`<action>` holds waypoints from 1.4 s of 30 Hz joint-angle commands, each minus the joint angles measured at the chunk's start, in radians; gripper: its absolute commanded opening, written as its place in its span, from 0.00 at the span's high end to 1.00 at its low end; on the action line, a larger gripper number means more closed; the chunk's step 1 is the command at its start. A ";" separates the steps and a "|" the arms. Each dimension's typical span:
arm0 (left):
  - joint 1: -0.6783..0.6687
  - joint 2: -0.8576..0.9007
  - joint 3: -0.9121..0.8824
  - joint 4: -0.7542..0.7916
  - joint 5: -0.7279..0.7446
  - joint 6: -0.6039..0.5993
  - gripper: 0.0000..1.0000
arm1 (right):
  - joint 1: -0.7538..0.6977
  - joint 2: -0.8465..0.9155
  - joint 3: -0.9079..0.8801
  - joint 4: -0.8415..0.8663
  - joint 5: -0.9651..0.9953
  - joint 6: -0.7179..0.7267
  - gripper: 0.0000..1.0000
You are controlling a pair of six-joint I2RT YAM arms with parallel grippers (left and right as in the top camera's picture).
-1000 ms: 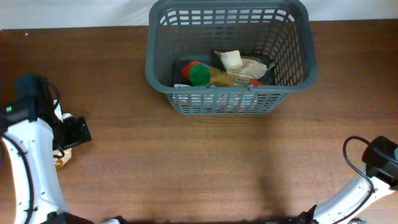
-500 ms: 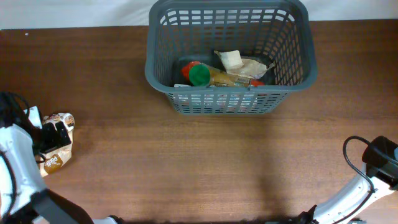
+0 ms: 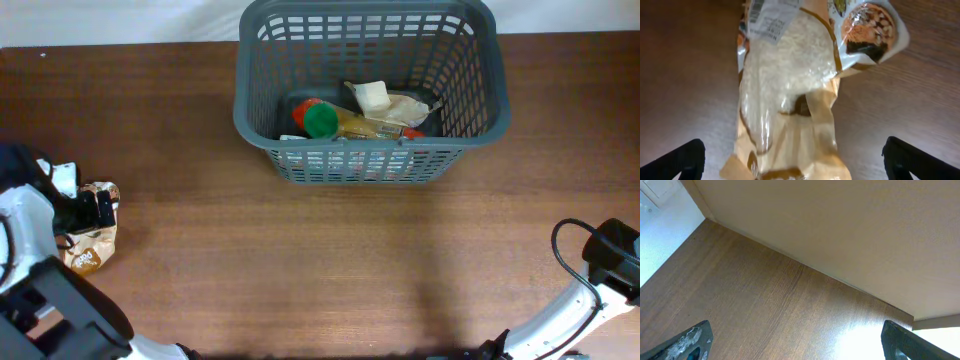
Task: Pack container
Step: 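Lower the left gripper onto the second mushroom bag and grasp it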
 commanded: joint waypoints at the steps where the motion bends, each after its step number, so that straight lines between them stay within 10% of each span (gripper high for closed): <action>1: 0.003 0.069 -0.004 0.022 0.011 0.068 0.01 | 0.000 -0.002 -0.003 0.003 0.002 0.006 0.01; 42: 0.002 0.433 -0.007 0.246 0.027 0.062 0.00 | 0.000 -0.002 -0.003 0.003 0.002 0.006 0.01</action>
